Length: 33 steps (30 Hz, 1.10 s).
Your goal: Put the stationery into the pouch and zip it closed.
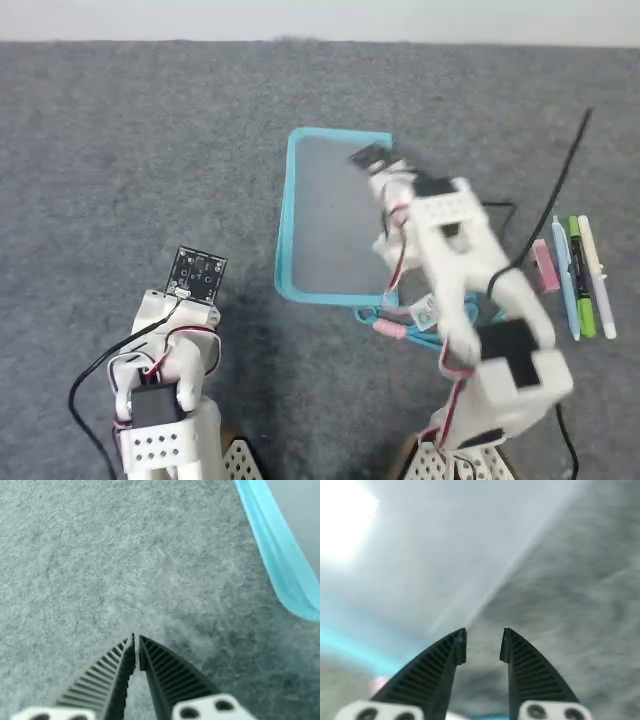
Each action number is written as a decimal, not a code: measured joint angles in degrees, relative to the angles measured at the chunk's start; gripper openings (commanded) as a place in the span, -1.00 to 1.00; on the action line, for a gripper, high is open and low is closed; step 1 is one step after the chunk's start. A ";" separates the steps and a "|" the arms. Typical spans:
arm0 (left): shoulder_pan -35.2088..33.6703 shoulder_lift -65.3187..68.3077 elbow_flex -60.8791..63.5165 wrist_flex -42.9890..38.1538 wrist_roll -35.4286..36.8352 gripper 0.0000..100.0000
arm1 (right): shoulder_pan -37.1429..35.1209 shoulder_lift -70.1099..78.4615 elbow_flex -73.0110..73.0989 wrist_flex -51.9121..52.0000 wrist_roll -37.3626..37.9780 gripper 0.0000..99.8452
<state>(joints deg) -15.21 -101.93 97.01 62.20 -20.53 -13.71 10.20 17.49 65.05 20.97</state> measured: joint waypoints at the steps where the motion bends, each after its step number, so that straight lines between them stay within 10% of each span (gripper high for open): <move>1: 0.00 0.00 0.00 0.00 0.00 -0.97 | 1.23 1.76 -1.93 -0.09 -0.09 -0.73; 9: 0.00 0.00 0.00 0.00 0.00 -0.96 | -0.44 -1.58 -6.77 8.97 0.18 -0.73; 19: 0.00 0.00 0.00 0.00 0.00 -0.96 | -15.74 -28.22 20.40 4.75 -0.88 -0.73; 33: 0.00 0.00 0.00 0.00 0.00 -0.96 | -16.70 -18.99 25.67 -0.09 0.97 -0.72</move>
<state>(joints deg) -15.21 -101.93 97.01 62.20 -20.53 -30.42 -8.79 43.16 64.97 21.93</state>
